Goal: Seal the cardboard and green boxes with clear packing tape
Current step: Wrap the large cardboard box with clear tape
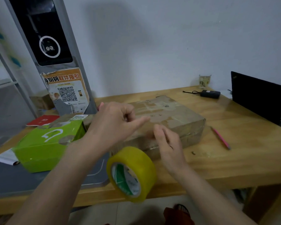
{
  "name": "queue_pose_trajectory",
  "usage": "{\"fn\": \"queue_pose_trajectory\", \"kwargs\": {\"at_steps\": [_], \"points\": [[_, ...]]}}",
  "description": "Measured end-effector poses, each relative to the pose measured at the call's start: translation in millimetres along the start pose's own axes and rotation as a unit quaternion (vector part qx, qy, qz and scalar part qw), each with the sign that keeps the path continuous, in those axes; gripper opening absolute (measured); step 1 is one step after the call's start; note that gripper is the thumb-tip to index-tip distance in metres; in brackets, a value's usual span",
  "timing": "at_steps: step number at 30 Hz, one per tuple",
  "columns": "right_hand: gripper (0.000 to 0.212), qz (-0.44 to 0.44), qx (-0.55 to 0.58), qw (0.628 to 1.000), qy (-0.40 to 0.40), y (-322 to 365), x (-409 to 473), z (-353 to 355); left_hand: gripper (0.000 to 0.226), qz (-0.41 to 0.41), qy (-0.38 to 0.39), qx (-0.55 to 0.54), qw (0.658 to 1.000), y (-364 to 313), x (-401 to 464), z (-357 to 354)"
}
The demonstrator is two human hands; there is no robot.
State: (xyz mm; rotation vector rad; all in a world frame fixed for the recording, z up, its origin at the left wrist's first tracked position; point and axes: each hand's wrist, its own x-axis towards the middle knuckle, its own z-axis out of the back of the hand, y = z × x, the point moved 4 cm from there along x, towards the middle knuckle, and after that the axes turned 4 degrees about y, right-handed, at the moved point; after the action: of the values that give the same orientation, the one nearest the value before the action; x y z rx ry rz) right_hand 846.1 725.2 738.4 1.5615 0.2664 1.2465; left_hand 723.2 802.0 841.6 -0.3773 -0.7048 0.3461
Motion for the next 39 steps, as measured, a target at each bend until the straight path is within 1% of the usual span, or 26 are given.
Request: {"fn": "queue_pose_trajectory", "kwargs": {"at_steps": [1,3,5,7,9,11,13,15,16,19,23,25,27,29,30,31,33,35,37,39], "points": [[0.072,-0.015,0.072,0.997,0.012,4,-8,-1,0.050,0.007,-0.019,0.009,1.000,-4,8,-1],[0.083,-0.056,0.146,0.987,0.045,4,-24,-1,0.050,0.007,-0.057,0.039,0.998,-15,24,-1],[0.073,-0.115,0.176,0.976,0.063,0,-38,3,0.052,0.013,-0.069,0.073,0.995,-24,42,-3],[0.056,-0.149,0.148,0.974,0.083,-5,-49,8,0.051,0.023,-0.053,0.090,0.994,-29,61,-7],[0.048,-0.148,0.071,0.984,0.071,-6,-54,14,0.052,0.018,-0.039,0.112,0.993,-30,78,-13],[0.051,-0.148,0.019,0.989,0.025,-5,-51,28,0.055,0.013,-0.035,0.138,0.990,-23,94,-20],[0.054,-0.122,0.015,0.992,-0.010,1,-46,50,0.056,0.021,-0.026,0.158,0.987,-11,107,-28],[0.057,-0.091,-0.005,0.995,-0.029,9,-41,72,0.057,0.027,-0.025,0.174,0.984,2,118,-36],[0.060,-0.091,-0.021,0.995,-0.031,13,-39,81,0.057,0.028,-0.027,0.179,0.983,6,125,-39],[0.063,-0.109,-0.072,0.991,-0.016,15,-35,100,0.058,0.030,-0.016,0.194,0.980,13,143,-55],[0.075,-0.090,-0.161,0.982,0.050,20,-21,124,0.056,0.035,0.010,0.220,0.975,18,167,-90],[0.077,-0.089,-0.201,0.974,0.061,15,-14,136,0.055,0.037,0.014,0.223,0.974,24,182,-103],[0.074,-0.121,-0.203,0.971,0.044,10,-4,143,0.056,0.055,0.013,0.218,0.974,35,197,-111],[0.068,-0.159,-0.167,0.973,0.027,9,11,150,0.056,0.072,0.024,0.222,0.972,48,213,-119],[0.065,-0.168,-0.149,0.974,0.037,12,20,152,0.057,0.078,0.026,0.226,0.971,55,220,-122],[0.065,-0.170,-0.136,0.974,0.053,16,29,155,0.057,0.082,0.025,0.231,0.969,62,228,-124],[0.073,-0.167,-0.138,0.973,0.076,29,48,159,0.058,0.083,0.030,0.247,0.965,75,244,-130],[0.077,-0.159,-0.155,0.973,0.063,35,69,163,0.057,0.074,0.053,0.266,0.960,86,257,-143],[0.066,-0.151,-0.158,0.975,0.034,32,90,166,0.056,0.070,0.076,0.269,0.958,97,268,-158],[0.062,-0.151,-0.189,0.970,0.034,26,109,163,0.055,0.068,0.091,0.280,0.953,109,277,-176]]}}
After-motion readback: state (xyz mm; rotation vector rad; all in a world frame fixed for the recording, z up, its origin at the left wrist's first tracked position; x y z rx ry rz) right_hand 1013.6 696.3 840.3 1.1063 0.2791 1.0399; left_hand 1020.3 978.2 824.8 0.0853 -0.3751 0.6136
